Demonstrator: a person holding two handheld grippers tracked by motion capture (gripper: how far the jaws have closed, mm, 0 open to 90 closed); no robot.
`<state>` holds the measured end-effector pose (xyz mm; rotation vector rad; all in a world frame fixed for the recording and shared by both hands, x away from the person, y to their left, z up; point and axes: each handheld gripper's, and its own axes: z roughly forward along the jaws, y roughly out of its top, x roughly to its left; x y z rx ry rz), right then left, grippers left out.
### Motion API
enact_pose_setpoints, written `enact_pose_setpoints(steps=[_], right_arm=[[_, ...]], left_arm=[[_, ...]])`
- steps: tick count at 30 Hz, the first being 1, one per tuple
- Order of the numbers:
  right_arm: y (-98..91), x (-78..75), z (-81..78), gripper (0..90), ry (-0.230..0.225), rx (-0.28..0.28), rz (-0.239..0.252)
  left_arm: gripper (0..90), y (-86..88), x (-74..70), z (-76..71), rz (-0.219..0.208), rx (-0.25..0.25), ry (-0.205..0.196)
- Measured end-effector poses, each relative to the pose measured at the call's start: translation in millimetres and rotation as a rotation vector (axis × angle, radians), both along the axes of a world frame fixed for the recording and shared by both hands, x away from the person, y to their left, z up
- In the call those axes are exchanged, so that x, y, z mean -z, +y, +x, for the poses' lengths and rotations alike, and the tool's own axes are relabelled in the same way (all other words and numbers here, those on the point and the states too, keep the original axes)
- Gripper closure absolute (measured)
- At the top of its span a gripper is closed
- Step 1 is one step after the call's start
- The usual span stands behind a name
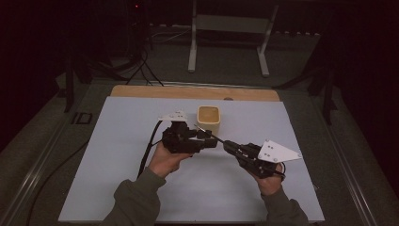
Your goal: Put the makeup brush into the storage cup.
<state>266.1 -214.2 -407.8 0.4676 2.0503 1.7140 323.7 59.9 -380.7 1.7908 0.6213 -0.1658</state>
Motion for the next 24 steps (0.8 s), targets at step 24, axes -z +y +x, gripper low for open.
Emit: enact_pose_setpoints(steps=[24], right_arm=[[20.9, 17.7, 7.6, 75.6, 0.072, -0.013, -0.131]], left_arm=[[86.5, 0.4, -0.2, -3.1, 0.0, -0.03, -0.052]])
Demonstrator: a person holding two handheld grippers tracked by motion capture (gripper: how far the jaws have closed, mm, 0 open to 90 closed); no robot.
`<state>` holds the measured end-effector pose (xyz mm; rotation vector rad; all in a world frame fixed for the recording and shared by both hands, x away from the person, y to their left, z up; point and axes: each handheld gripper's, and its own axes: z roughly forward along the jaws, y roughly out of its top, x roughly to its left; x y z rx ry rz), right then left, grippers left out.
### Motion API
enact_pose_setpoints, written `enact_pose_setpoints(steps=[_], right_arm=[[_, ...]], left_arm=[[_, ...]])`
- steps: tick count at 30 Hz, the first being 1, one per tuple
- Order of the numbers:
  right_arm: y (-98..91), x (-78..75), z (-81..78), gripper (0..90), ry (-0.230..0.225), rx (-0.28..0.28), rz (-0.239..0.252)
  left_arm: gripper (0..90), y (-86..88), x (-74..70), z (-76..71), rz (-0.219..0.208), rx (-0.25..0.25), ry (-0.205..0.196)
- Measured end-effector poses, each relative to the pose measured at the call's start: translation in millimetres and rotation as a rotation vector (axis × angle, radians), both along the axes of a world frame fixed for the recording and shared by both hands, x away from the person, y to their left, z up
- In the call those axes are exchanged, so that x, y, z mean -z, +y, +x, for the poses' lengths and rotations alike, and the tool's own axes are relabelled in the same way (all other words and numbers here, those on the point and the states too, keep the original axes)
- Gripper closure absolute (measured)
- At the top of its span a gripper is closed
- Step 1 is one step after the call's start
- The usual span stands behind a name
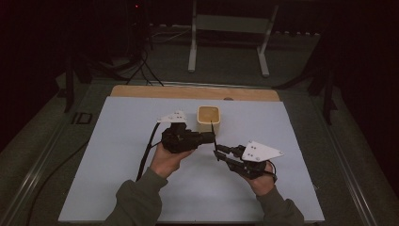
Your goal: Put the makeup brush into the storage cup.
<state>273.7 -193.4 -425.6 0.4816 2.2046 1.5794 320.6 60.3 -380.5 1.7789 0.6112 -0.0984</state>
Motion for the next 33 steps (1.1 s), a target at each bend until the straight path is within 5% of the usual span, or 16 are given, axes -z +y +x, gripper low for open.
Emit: enact_pose_setpoints(steps=[33], right_arm=[[-5.8, -0.3, 1.1, 44.1, 0.031, 0.022, 0.034]], left_arm=[[86.6, 4.2, -2.7, 4.3, 0.053, -0.087, -0.055]])
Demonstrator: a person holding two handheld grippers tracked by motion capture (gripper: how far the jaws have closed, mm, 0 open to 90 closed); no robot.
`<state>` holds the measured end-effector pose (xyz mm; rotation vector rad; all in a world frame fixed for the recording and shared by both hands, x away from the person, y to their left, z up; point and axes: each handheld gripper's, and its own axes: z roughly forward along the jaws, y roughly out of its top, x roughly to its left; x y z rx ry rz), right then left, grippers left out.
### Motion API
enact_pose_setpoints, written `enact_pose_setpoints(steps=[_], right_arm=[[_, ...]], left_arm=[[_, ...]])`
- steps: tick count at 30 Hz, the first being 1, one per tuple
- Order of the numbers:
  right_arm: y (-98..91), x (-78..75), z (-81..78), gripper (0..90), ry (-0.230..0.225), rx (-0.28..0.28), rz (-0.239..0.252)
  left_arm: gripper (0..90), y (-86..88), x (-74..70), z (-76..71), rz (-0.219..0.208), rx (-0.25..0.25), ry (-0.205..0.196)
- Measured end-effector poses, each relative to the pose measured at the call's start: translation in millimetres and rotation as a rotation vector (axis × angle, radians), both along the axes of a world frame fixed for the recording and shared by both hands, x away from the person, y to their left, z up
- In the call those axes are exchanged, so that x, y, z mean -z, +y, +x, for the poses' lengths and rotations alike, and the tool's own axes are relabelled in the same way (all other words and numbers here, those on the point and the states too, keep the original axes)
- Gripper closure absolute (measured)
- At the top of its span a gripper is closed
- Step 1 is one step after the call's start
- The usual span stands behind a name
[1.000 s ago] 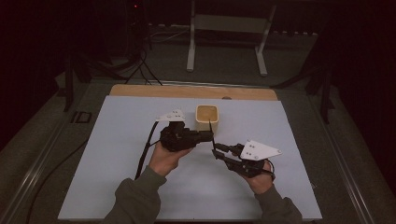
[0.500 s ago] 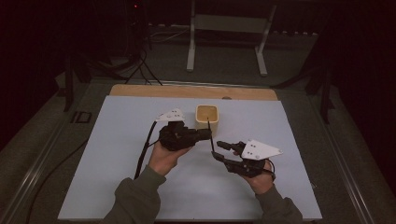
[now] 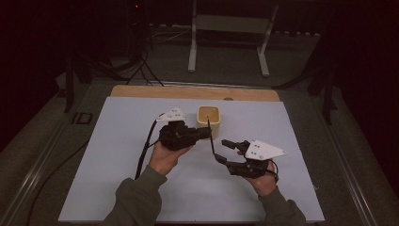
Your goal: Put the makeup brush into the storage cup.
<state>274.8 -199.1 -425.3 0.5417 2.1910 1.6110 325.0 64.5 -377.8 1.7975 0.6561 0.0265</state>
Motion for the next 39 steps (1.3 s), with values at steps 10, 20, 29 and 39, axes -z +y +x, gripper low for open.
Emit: enact_pose_setpoints(steps=[10, 20, 29, 39], right_arm=[[0.6, -0.6, -0.4, 22.7, 0.001, 0.025, 0.001], [-2.4, 1.7, -0.3, 14.0, 0.028, 0.04, -0.001], [-6.1, 6.1, -0.6, 12.5, 0.061, 0.037, -0.016], [-15.4, 12.1, -3.5, 11.2, 0.088, 0.049, -0.024]], left_arm=[[86.5, 1.5, -2.1, 3.2, 0.007, -0.026, -0.015], [86.5, 1.1, -6.4, 7.3, 0.021, -0.054, -0.043], [86.5, -0.5, -8.9, 10.0, 0.017, -0.072, -0.057], [86.5, -2.0, -9.1, 13.2, 0.018, -0.09, -0.073]])
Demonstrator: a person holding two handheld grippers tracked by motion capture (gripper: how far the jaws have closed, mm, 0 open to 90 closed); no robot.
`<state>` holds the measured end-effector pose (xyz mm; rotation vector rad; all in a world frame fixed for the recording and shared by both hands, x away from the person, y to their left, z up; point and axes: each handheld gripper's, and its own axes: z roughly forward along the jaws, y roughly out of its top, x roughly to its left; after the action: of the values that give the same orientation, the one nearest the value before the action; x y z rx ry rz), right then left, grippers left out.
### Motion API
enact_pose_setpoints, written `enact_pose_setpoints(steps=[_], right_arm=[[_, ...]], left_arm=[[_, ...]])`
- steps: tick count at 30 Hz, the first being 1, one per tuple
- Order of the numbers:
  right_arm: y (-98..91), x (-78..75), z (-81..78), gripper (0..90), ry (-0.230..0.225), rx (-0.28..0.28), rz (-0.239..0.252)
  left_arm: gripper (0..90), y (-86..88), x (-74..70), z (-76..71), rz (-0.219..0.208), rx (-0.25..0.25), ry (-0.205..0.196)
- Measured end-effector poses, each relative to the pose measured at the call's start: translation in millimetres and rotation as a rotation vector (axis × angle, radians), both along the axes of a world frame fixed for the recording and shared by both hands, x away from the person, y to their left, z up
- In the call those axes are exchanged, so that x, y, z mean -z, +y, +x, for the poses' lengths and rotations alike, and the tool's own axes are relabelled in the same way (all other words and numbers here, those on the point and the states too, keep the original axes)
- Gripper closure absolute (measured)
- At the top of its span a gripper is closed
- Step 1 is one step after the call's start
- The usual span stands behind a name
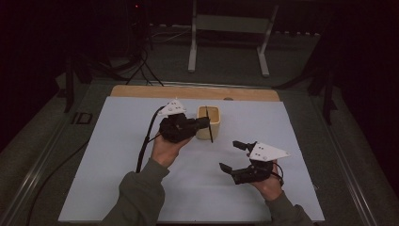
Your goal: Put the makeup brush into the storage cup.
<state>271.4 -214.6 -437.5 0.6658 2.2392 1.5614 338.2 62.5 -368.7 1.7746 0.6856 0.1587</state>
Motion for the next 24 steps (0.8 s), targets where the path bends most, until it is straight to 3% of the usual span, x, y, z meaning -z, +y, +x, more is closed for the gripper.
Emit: enact_pose_setpoints(steps=[24], right_arm=[[-16.4, 11.7, -5.7, 10.7, 0.049, 0.013, -0.016]], left_arm=[[86.5, -2.1, -6.1, 11.9, -0.016, -0.033, -0.034]])
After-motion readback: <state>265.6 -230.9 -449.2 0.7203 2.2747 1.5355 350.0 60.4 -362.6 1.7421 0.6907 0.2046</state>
